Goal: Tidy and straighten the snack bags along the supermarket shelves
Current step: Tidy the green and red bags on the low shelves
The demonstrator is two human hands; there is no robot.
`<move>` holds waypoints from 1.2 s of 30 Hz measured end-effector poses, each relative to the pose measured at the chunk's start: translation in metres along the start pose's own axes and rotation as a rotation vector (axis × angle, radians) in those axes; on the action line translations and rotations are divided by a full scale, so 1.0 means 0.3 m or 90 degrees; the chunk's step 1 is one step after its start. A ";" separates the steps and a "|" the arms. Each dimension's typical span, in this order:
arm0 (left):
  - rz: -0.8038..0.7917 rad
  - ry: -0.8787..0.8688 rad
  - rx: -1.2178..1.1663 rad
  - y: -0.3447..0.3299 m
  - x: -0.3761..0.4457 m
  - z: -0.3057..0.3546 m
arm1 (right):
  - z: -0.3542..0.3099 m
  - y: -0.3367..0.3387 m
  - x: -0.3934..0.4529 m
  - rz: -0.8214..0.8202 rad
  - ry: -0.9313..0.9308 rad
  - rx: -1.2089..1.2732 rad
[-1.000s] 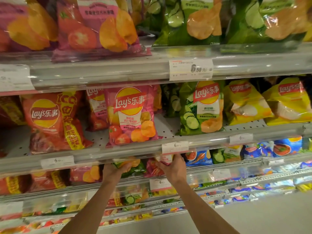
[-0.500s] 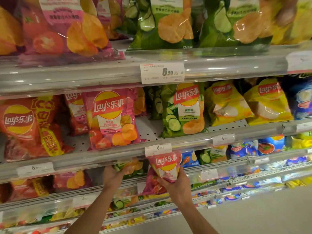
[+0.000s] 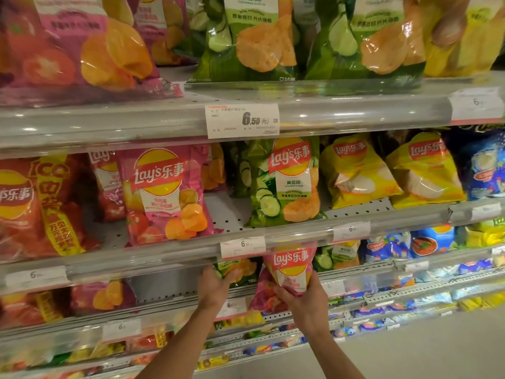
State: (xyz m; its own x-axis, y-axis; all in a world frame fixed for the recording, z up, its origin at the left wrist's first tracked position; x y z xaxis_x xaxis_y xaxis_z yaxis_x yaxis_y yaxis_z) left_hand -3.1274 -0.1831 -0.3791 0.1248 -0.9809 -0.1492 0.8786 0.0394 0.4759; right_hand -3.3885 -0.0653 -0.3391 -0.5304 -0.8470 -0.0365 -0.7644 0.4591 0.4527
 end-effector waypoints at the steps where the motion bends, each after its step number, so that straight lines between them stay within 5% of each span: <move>1: -0.014 0.003 0.015 -0.007 0.004 -0.001 | -0.006 -0.008 -0.002 -0.004 0.002 -0.001; 8: -0.146 -0.017 0.096 0.035 -0.020 -0.038 | -0.090 -0.137 -0.082 -0.018 0.031 0.002; 16: 0.047 -0.237 0.456 0.443 -0.193 -0.179 | -0.264 -0.487 -0.219 -0.124 0.056 -0.006; 20: 0.083 -0.177 0.539 0.583 -0.219 -0.285 | -0.367 -0.650 -0.245 -0.126 0.068 -0.018; 24: 0.001 -0.127 0.588 0.605 -0.212 -0.391 | -0.435 -0.760 -0.230 -0.109 0.079 -0.086; 36: -0.050 -0.129 0.612 0.625 -0.222 -0.411 | -0.387 -0.890 -0.233 -0.152 0.043 -0.178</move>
State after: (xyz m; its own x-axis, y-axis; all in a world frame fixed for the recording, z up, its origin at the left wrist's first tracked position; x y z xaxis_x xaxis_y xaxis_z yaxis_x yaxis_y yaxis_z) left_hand -2.9142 -0.0868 -0.3868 -0.0773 -0.9918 -0.1017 0.1202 -0.1105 0.9866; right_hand -3.1048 -0.1599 -0.3541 -0.3164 -0.9414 -0.1165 -0.7291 0.1628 0.6648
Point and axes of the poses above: each hand's wrist, its own x-axis towards the middle knuckle, its own y-axis out of the back of the hand, z = x × y, the point moved 10 cm from there along x, towards the middle knuckle, and after that the axes turned 1 degree about y, right-handed, at the moved point
